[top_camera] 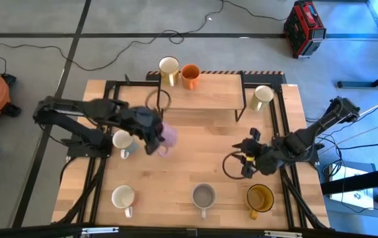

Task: Place coffee mugs
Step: Put the purple mug on the shelf

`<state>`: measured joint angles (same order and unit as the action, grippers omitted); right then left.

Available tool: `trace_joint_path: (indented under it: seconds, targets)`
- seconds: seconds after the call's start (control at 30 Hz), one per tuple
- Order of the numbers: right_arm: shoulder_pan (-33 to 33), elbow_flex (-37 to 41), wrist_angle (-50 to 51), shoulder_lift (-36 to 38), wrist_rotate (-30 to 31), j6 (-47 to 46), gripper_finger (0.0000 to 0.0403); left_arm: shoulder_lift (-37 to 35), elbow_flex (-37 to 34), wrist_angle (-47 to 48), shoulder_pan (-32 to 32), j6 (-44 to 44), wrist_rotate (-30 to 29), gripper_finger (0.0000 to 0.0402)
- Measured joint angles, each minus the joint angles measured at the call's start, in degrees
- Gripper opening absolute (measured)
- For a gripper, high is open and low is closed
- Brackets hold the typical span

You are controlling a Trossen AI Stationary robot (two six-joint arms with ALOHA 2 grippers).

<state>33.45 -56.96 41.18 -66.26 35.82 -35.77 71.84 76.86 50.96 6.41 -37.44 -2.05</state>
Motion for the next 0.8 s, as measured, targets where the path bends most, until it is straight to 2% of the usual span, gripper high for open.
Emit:
trace_joint_path:
  seconds: [0.2,0.43,0.57,0.8]
  targets:
    - [2.4,11.4,-17.6,0.0,-1.0,-2.1,0.0147,10.3,0.0,-8.3,2.3,-1.2,-0.3,0.0021]
    - [2.6,21.4,-33.7,0.0,-2.4,-4.4,0.0147,21.2,0.0,-9.8,1.5,-3.1,-0.5,0.0021]
    - [2.6,22.6,-35.0,0.0,-2.3,-4.5,0.0147,26.3,1.8,-9.8,1.4,-4.2,-0.4,0.0021]
    - [2.5,22.6,-34.7,0.0,-1.8,-3.3,0.0147,35.3,11.1,-7.2,0.1,-2.7,-0.4,0.0021]
